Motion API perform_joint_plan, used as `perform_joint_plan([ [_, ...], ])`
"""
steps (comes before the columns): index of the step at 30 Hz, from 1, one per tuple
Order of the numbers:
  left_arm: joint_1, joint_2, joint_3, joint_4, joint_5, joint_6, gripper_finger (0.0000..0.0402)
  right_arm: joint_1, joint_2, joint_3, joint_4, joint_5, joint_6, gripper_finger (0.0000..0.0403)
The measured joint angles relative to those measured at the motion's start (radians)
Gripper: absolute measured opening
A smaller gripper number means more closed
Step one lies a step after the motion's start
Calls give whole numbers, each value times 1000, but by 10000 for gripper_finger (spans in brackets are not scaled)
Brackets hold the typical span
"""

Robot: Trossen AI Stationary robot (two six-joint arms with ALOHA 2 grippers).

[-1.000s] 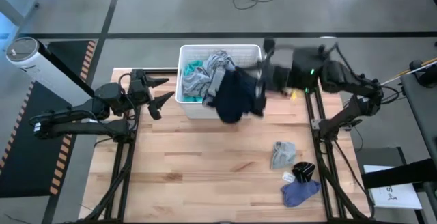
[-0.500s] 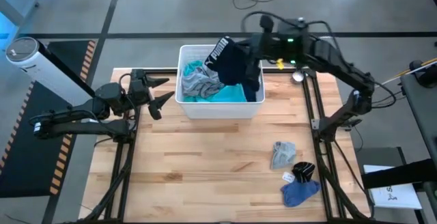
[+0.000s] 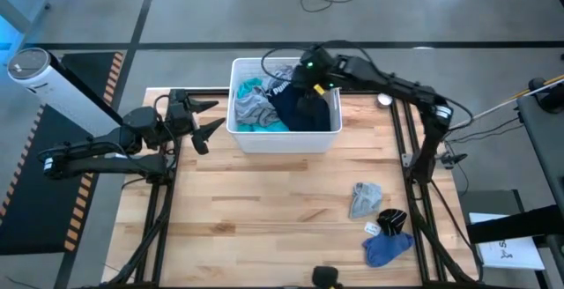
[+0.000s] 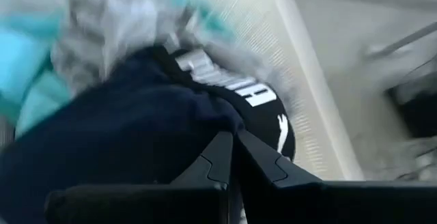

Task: Sort clothes
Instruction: Put the dark blue boxer into the white laundry bin

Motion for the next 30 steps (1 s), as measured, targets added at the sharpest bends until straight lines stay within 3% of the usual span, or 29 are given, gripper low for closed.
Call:
perform_joint_plan([
  [6, 0, 0, 0, 0, 0, 0, 259, -35, 117, -42, -1, -107, 36, 0],
  [18, 0, 0, 0, -1, 0, 0, 259, -48, 326, -32, -10, -198, 93, 1],
  [24, 0, 0, 0, -1, -1, 0, 259, -48, 323, -32, -36, -198, 96, 30],
  [30, 0, 0, 0, -1, -1, 0, 259, -35, 239, -11, -89, -196, 80, 86],
])
